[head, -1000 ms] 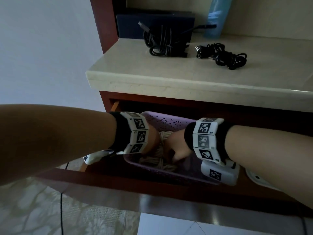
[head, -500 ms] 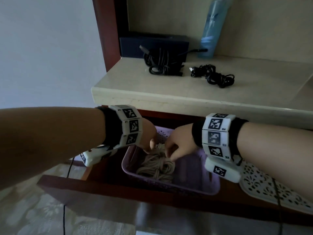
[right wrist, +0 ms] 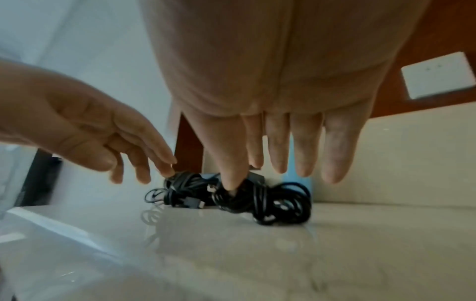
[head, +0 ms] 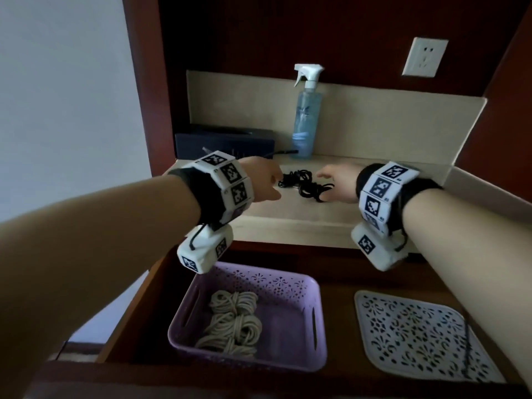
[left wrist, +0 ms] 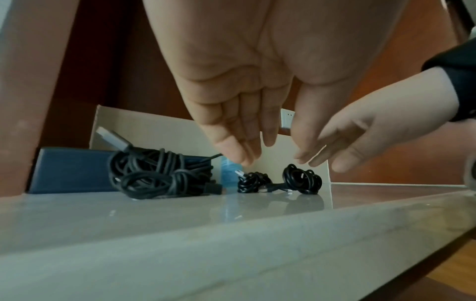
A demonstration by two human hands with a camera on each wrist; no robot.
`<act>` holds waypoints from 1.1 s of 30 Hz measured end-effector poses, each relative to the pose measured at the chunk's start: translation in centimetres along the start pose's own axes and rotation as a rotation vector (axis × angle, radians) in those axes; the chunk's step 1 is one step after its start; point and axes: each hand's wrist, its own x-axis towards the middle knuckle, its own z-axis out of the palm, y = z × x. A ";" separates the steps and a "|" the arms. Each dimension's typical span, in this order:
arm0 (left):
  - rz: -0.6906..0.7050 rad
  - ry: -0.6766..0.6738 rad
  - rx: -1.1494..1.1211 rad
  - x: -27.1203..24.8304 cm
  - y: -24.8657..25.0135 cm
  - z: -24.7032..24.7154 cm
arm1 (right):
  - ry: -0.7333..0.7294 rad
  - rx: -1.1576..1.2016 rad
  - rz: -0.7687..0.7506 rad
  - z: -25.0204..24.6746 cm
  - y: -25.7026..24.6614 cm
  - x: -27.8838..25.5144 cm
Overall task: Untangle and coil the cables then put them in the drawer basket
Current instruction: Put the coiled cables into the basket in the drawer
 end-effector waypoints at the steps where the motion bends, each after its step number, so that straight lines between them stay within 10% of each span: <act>1: 0.003 -0.003 0.003 0.8 0.6 0.2 | -0.029 -0.014 0.026 0.5 0.3 0.6; 15: 0.004 -0.045 0.107 5.9 3.6 2.4 | 0.034 0.070 -0.098 2.2 3.3 1.3; 33: 0.073 -0.157 0.106 -5.6 2.5 2.5 | -0.181 -0.061 -0.412 3.4 -3.1 -5.4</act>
